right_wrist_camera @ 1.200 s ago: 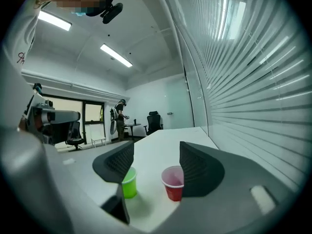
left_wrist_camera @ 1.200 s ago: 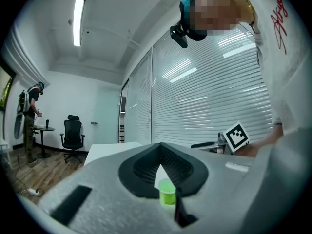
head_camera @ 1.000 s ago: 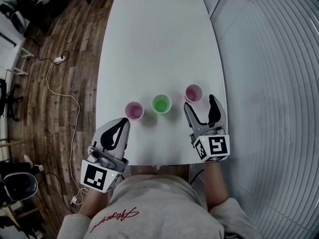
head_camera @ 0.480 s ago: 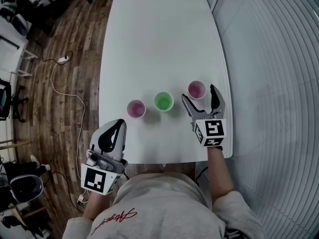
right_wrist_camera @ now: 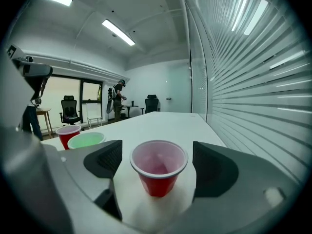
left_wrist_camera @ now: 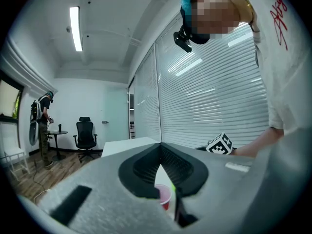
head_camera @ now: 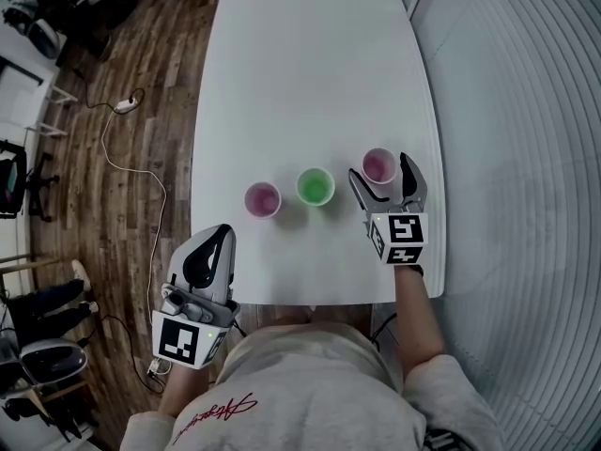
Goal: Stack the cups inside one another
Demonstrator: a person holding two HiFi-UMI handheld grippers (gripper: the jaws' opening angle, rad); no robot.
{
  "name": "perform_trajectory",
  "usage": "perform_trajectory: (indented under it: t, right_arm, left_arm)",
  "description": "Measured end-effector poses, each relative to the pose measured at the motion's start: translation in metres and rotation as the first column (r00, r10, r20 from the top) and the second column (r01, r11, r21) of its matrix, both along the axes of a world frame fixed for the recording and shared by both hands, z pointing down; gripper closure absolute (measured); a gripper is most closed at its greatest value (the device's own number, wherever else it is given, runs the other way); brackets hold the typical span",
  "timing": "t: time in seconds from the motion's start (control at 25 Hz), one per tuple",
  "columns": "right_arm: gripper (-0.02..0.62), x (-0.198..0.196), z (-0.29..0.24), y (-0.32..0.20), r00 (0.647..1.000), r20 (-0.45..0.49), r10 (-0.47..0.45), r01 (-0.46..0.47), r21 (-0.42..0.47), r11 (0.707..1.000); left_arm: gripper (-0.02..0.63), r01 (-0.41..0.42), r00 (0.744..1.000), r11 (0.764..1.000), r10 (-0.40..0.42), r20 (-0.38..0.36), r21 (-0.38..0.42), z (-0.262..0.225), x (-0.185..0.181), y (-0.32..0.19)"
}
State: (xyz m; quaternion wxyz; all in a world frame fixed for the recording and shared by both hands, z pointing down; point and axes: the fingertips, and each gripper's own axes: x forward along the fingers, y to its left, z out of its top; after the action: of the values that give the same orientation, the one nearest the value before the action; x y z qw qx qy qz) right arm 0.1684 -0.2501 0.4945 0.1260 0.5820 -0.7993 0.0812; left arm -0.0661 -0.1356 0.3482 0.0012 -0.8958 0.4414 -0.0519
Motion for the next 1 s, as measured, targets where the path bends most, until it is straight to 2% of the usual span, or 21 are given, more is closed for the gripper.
perform_trajectory:
  t: [0.36,0.64,1.0]
  right_arm:
    - [0.244,0.002,0.004,-0.003,1.000,-0.013,0.009,-0.009,-0.021,1.000]
    - [0.238,-0.003,0.003,-0.002,1.000,-0.027,-0.011,0.010,-0.033,0.999]
    - [0.236,-0.006,-0.013,0.005,0.998,-0.059,-0.020,0.021,0.005,1.000]
  left_arm:
    - [0.611,0.009,1.000,1.000,-0.009,0.006,-0.004,0.000,-0.004,-0.001]
    - [0.611,0.011,1.000,1.000,-0.011,0.002,0.001,0.000,-0.007,0.000]
    - [0.609,0.014,1.000,1.000,-0.013,-0.013,0.011,0.001,-0.010,0.000]
